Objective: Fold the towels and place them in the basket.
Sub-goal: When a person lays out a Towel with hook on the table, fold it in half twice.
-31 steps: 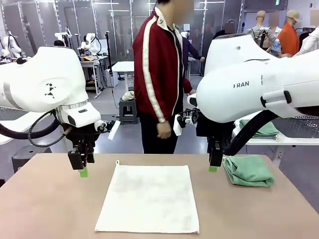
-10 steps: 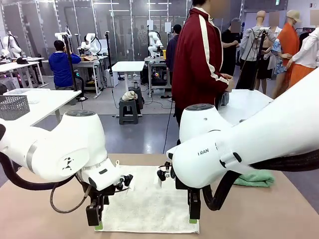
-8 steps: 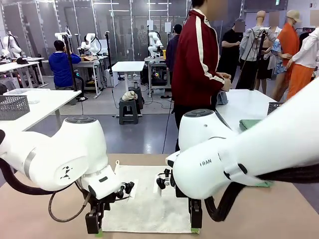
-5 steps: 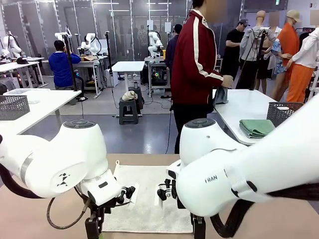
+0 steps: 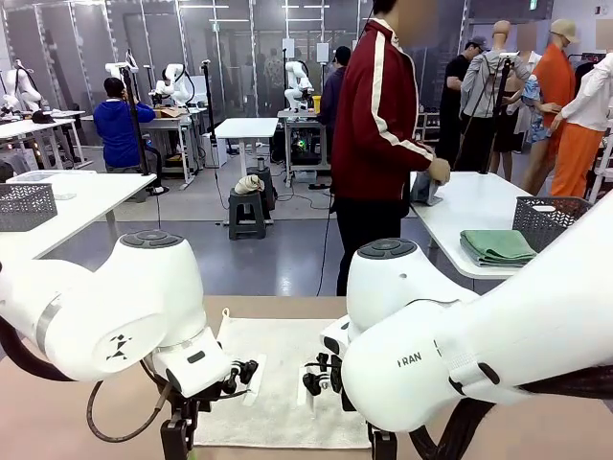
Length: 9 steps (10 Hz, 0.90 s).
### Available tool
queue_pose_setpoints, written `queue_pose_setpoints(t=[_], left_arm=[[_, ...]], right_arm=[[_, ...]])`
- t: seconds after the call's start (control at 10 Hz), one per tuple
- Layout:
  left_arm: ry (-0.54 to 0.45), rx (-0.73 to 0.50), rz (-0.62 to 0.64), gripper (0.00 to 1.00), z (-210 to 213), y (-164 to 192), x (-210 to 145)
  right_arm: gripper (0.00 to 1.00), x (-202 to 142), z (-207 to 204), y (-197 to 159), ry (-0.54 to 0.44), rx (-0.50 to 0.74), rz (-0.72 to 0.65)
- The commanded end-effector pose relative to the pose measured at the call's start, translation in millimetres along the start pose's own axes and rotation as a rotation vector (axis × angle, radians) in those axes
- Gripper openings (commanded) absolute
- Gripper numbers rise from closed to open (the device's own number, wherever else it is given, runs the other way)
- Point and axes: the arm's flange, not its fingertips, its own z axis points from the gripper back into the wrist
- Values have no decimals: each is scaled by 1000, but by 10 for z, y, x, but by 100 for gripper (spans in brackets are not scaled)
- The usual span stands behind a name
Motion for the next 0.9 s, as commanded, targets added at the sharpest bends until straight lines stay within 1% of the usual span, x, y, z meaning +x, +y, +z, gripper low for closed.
queue_pose_setpoints(t=[0.0,0.2,0.3,0.6,0.8], left_arm=[[-6,4,5,100,6,-1,12],[0,0,1,100,1,2,-2],[14,18,12,100,-12,-12,-17],[19,57,55,100,-161,-21,-102],[29,74,62,100,-236,-25,-160]], right_arm=[[93,6,10,10,-1,-3,1],[93,0,0,0,0,0,0],[93,10,7,-13,-8,-29,10],[93,-31,-131,-56,-28,-60,-10],[93,-21,-193,-82,-31,-70,-22]])
